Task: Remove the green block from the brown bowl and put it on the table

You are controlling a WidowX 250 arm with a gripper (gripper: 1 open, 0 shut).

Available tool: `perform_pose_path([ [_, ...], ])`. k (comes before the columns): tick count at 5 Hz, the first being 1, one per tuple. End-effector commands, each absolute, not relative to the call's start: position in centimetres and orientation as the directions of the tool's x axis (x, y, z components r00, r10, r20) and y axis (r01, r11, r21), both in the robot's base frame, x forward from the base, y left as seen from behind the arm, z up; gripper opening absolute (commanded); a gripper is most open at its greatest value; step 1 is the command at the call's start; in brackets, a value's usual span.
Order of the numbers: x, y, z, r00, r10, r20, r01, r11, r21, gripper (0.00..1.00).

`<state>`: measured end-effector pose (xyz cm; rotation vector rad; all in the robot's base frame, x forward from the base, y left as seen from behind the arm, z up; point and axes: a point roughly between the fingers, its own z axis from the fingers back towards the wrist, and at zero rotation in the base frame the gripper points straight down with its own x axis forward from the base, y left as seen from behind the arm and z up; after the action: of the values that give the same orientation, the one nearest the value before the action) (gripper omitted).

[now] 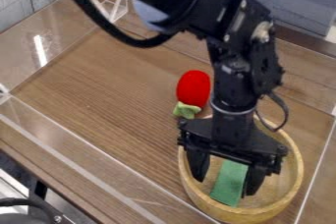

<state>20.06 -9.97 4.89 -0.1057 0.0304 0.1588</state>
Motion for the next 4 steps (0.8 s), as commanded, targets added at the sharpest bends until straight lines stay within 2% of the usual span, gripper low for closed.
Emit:
perform_pose_path([
  [1,21.1,-9.3,4.1,0.983,0.180,-0.030,-0.182,0.977,-0.114,1.00],
  [2,21.8,-8.4,3.7,0.978,0.205,-0.031,-0.207,0.971,-0.116,0.00],
  [4,20.4,-8.5,7.7,0.984,0.176,-0.001,-0.175,0.978,-0.115,0.00],
])
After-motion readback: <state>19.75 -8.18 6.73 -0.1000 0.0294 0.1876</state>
